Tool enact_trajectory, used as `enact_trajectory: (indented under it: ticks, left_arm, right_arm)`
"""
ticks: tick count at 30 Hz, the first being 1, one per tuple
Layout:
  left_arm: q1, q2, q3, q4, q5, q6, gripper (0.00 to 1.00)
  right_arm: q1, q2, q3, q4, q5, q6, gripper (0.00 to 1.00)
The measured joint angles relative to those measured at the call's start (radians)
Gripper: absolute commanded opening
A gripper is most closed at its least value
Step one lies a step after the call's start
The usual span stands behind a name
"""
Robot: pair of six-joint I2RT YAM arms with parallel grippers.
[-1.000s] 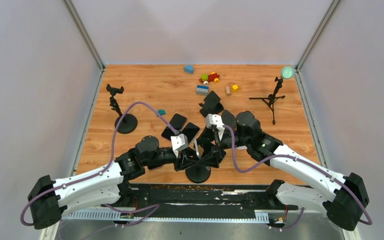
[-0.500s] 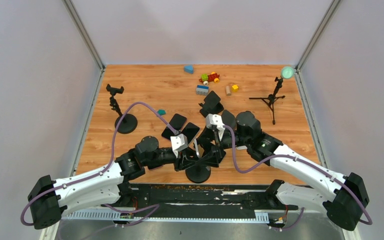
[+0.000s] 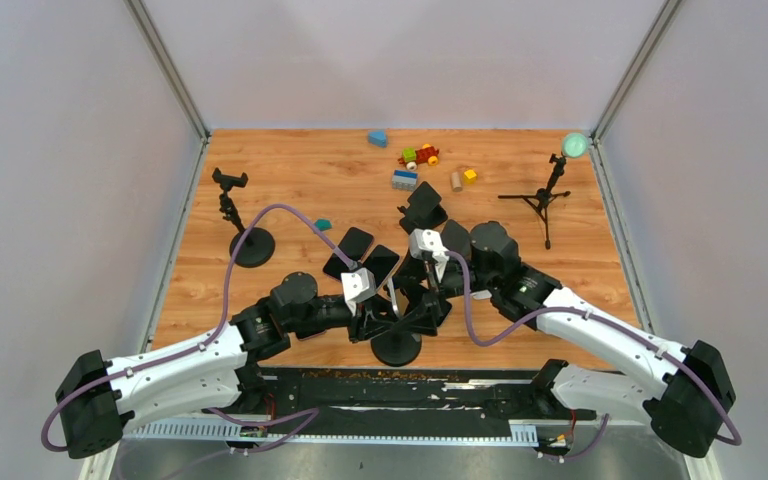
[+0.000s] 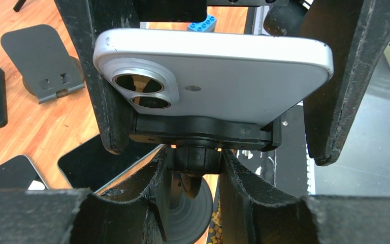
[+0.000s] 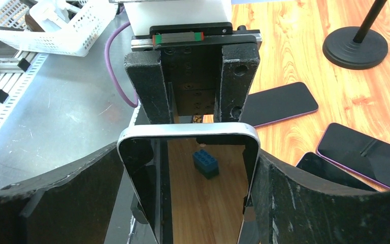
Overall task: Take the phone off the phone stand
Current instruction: Adjust the phone stand with the phone.
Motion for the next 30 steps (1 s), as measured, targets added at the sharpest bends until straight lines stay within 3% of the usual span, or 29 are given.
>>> enact_trajectory:
  ticks: [13,18,21,30]
  left_arm:
    - [0.0,0.0,0.0,0.001,0.023,0.0,0.0]
    - [-0.001,0.0,0.0,0.001,0.029,0.0,0.0]
    - [-0.002,0.0,0.0,0.001,0.031,0.0,0.0]
    - [-0.001,0.0,0.0,-0.002,0.014,0.0,0.0]
  right_arm:
    - [-0.001,0.035,0.005,0.006,-0.069,-0.016,0.82]
    - [-0.002,0.035,0.005,0.006,-0.066,-0.024,0.73]
    - [-0.002,0.035,0.006,0.003,-0.063,-0.026,0.81]
    - [0.001,0.031,0.006,-0.006,-0.05,-0.024,0.88]
